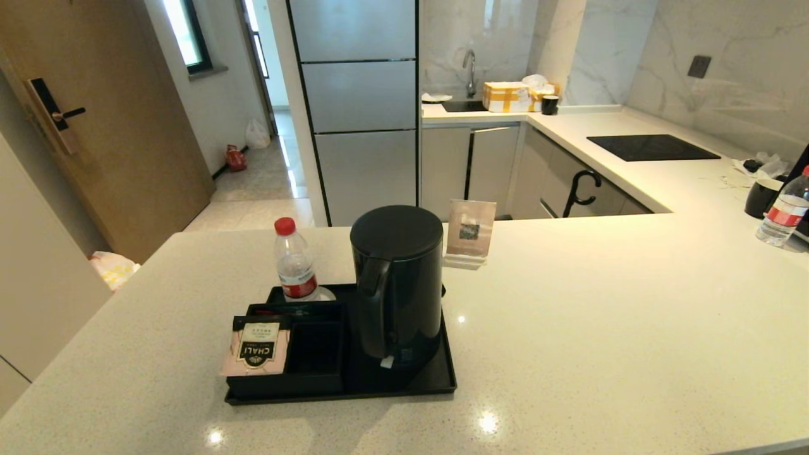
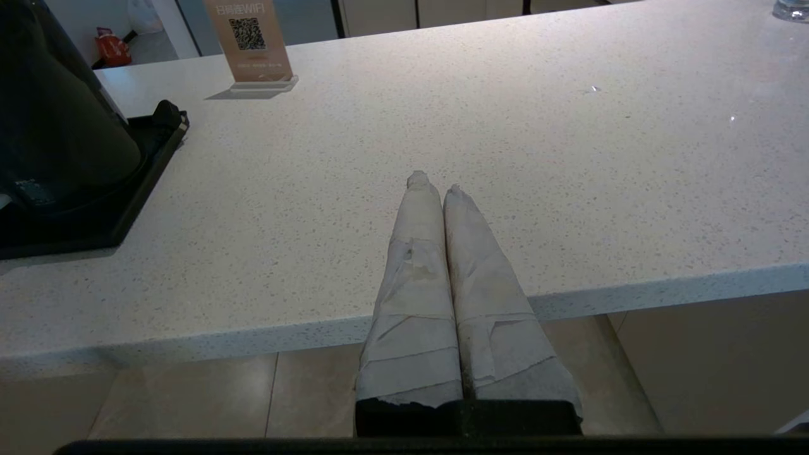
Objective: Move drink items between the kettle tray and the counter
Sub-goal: Pick up the tea bag
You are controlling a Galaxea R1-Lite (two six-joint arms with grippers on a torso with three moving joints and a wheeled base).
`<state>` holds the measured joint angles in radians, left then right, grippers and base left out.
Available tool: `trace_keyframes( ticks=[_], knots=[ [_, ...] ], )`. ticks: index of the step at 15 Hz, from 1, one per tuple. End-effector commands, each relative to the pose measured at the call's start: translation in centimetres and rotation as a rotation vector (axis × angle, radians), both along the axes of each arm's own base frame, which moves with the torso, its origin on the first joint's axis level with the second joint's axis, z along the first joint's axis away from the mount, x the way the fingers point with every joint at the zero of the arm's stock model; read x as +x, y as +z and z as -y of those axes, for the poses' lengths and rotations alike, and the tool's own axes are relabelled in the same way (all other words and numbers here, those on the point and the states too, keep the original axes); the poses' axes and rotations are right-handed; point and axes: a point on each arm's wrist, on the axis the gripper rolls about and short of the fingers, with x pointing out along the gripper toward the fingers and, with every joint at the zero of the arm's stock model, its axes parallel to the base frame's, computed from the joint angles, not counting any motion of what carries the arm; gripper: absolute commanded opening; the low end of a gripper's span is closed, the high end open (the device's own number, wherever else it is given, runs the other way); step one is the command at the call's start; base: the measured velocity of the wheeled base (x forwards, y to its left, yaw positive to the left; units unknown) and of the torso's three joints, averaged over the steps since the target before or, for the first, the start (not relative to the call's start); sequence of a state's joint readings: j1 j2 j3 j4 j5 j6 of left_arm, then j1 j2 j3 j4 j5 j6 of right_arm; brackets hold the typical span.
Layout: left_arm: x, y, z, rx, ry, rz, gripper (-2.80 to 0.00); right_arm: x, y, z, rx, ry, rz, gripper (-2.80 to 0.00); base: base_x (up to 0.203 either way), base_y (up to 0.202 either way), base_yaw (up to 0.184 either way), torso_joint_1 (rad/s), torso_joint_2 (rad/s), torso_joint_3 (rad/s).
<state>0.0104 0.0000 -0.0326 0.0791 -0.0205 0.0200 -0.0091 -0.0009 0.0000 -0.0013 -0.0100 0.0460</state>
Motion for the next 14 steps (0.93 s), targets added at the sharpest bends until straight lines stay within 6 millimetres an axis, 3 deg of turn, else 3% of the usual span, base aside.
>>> trace_keyframes(
  ticks=[1, 14],
  knots=[
    [-0.01, -0.02, 0.0, 0.0, 0.001, 0.001, -2.8, -0.01, 0.05, 0.0, 0.0, -0.001, 0.001, -2.8, 0.0, 0.0, 0.0, 0.0, 0.0, 0.0],
    [0.0, -0.02, 0.0, 0.006, 0.001, -0.001, -2.8, 0.0, 0.04, 0.0, 0.0, 0.0, 0.001, -2.8, 0.0, 0.0, 0.0, 0.0, 0.0, 0.0]
  ],
)
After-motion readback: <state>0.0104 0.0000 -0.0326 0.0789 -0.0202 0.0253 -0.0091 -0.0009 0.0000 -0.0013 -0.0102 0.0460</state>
